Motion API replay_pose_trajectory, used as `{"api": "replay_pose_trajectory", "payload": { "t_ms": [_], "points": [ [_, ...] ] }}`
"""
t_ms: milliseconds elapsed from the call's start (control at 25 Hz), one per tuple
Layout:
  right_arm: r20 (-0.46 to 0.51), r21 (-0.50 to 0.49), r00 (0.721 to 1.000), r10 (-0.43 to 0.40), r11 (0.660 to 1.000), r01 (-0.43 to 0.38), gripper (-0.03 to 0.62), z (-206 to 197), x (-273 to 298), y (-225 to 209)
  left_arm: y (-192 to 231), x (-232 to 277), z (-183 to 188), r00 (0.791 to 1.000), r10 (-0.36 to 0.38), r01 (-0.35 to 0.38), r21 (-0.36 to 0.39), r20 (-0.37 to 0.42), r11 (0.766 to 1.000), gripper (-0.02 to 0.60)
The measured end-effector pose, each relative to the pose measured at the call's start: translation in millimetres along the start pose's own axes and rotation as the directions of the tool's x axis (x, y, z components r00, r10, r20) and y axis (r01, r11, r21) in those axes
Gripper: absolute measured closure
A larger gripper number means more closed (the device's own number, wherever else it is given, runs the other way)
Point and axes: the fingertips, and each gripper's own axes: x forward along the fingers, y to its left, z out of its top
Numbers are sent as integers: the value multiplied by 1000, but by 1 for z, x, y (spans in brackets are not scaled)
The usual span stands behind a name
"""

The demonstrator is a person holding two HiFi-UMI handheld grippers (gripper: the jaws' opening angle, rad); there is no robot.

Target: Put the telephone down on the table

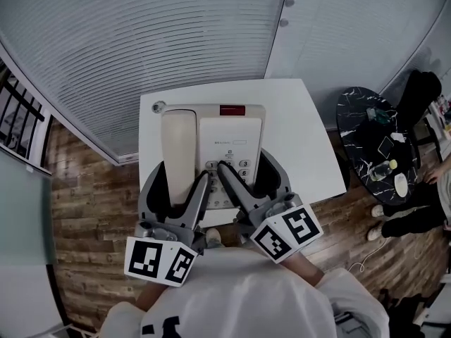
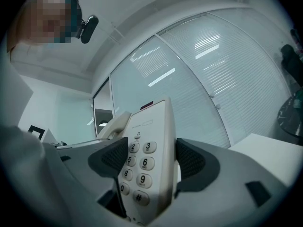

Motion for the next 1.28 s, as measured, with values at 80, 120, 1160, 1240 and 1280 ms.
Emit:
{"api": "replay_pose_trajectory", "payload": {
  "t_ms": [80,120,1160,1240,1280],
  "points": [
    [1,2,1000,-3,1000,3,267,0,12,-4,8,10,1,1000,-4,4,-1,-3,1000,250],
    [1,3,1000,-6,1000,6,267,0,17,-6,12,15,2,1000,-7,7,-2,-5,1000,250],
    [-94,43,995,39,998,-36,267,-16,70,-54,40,71,-20,995,84,-86,-41,-48,995,250],
    [-107,49,993,39,998,-34,267,-21,70,-57,42,72,-26,994,89,-92,-50,-59,994,250],
    [-113,53,993,38,998,-32,267,-24,70,-59,42,72,-29,994,93,-96,-53,-65,994,250]
  ]
}}
